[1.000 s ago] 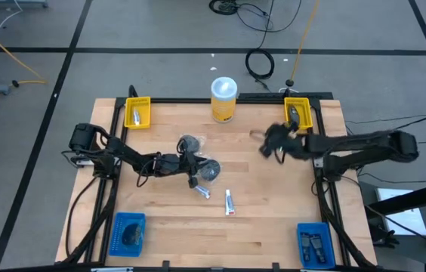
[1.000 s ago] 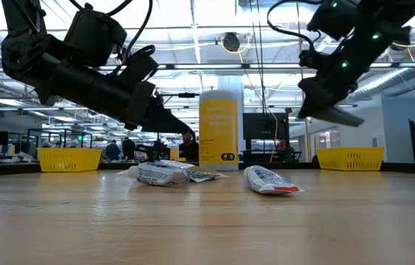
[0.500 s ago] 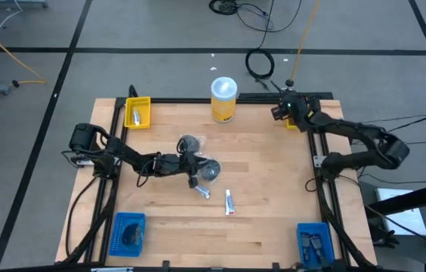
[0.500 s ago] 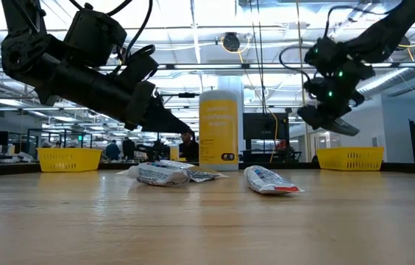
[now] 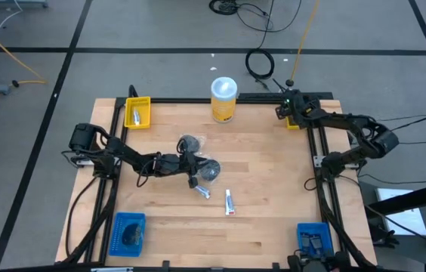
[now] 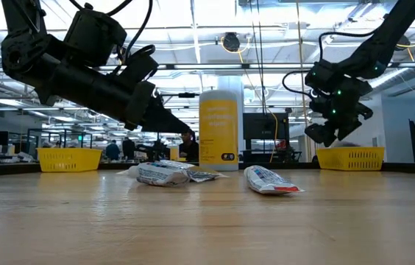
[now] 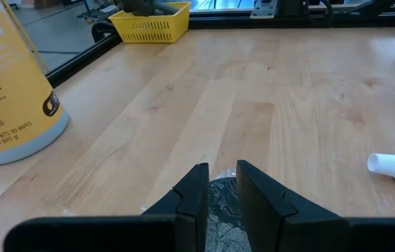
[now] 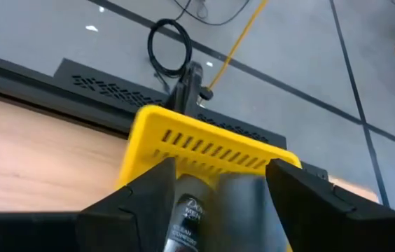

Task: Pick & Place Travel size toiletries
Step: Put the gray deodorant into the right yellow bin, then put the left white toothpaste into the left yellow bin

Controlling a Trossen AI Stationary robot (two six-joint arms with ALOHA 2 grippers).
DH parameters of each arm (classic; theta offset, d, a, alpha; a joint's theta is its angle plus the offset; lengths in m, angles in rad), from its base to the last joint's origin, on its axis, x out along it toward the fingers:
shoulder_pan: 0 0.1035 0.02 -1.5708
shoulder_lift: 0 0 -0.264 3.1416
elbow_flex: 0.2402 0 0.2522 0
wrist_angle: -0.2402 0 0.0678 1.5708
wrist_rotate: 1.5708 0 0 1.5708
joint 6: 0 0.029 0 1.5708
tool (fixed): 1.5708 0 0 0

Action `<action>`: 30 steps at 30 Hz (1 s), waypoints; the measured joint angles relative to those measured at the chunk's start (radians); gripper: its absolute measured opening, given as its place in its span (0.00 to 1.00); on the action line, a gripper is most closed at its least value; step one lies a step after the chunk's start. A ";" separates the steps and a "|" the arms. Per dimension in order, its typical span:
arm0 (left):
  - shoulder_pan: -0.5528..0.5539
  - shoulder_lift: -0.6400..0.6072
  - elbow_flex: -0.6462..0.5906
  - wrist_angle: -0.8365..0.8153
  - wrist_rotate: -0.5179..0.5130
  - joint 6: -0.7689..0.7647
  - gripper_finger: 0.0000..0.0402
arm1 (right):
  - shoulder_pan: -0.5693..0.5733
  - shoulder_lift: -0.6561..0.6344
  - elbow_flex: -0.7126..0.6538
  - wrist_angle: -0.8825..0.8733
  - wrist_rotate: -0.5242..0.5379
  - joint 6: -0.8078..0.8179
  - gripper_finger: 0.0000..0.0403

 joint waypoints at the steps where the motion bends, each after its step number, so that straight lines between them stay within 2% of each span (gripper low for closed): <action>1: 0.000 0.000 0.000 0.000 0.000 0.000 0.18 | -0.004 0.000 0.000 -0.003 0.000 0.004 0.54; 9: 0.000 0.000 0.000 0.000 0.000 0.000 0.18 | -0.005 -0.009 0.000 -0.007 0.000 -0.007 0.54; 16: 0.000 0.000 0.000 0.000 0.000 0.000 0.18 | 0.065 -0.126 0.000 -0.013 -0.003 -0.038 0.52; 20: 0.000 0.000 0.000 0.000 0.000 0.001 0.18 | 0.175 -0.223 0.000 -0.023 -0.088 -0.035 0.50; 26: 0.000 0.000 0.000 0.000 0.000 0.001 0.18 | 0.412 -0.318 -0.033 0.018 -0.359 0.004 0.48; 30: 0.000 0.000 0.000 -0.001 0.000 0.001 0.18 | 0.615 -0.327 -0.147 0.159 -0.374 0.068 0.47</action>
